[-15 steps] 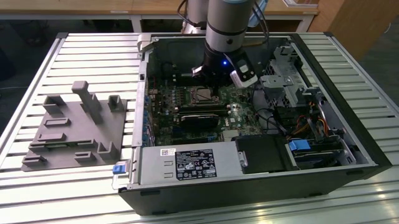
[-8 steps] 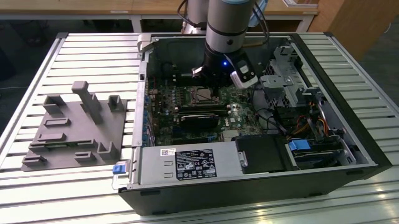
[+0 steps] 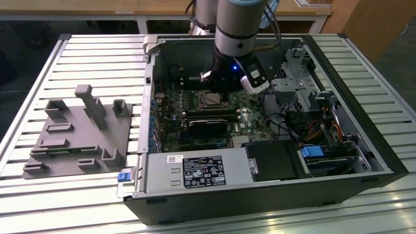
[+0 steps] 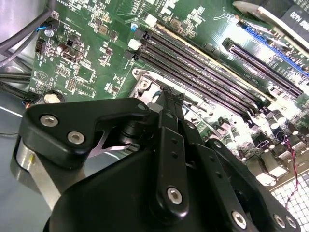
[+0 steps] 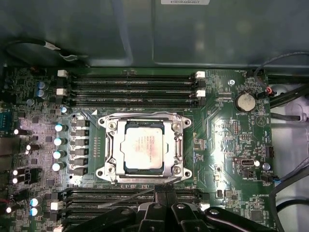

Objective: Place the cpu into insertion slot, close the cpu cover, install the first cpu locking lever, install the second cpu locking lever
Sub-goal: 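Install the second cpu locking lever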

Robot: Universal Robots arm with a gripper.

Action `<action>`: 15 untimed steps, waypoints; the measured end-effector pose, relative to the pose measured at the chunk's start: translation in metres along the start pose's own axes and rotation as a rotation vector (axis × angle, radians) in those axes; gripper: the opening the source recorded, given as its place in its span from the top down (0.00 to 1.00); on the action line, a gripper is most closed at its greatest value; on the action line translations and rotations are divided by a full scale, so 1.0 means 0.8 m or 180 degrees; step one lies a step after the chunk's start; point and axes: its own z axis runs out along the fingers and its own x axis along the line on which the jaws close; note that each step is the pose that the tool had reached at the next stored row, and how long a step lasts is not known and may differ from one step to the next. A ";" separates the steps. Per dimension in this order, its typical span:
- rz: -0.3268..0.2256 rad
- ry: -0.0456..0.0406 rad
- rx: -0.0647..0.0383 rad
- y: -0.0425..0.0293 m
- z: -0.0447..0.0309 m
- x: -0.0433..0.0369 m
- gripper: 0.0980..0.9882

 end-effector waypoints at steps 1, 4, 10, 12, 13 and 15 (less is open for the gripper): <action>0.0000 0.0000 0.0000 -0.0003 0.0005 0.000 0.97; 0.0000 0.0001 0.0001 -0.0009 0.0022 0.000 0.97; 0.0000 0.0000 0.0000 -0.0010 0.0025 0.004 0.97; 0.0000 0.0000 0.0000 -0.0013 0.0024 0.006 0.97; 0.0000 0.0001 0.0001 -0.0013 0.0024 0.008 0.97; 0.0000 0.0000 0.0001 -0.0014 0.0023 0.009 0.97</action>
